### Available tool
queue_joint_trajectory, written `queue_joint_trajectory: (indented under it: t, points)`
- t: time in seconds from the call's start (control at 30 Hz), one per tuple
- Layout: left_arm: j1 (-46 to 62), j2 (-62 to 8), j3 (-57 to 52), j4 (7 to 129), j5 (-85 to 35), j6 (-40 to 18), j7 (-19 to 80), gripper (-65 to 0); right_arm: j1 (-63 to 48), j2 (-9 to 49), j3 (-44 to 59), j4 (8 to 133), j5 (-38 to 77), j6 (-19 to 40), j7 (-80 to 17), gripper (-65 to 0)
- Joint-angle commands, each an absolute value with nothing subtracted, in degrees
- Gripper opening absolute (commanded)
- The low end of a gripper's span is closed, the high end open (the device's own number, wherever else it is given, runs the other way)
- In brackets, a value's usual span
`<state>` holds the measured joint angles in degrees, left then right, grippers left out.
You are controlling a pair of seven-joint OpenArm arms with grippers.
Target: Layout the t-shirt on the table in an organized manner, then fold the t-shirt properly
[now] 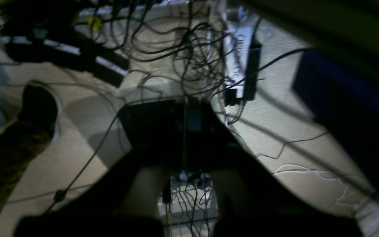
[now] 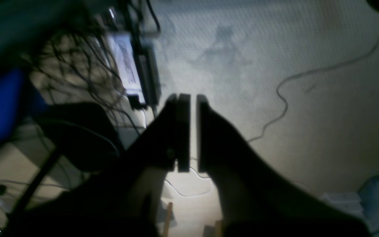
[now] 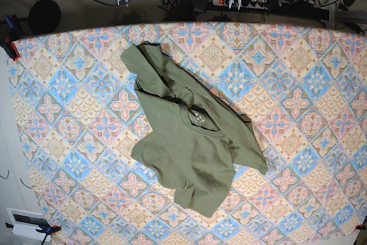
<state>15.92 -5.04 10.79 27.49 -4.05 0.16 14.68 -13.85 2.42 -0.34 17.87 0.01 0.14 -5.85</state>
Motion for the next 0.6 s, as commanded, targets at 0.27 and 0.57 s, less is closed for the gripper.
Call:
queue_joint_trajectory:
  t: [0.27,0.57]
  points:
    - [23.1,-8.9,10.9,36.4,-4.1,0.1,14.5,-65.0,-24.0,4.4,-0.4,29.3,0.1,0.0,-5.4,-62.6]
    - [32.9,-11.6,10.7,49.9,-4.1,0.2,14.5,-65.0,-34.0,6.9,0.0,44.2,0.2,0.0,-5.4,-62.8]
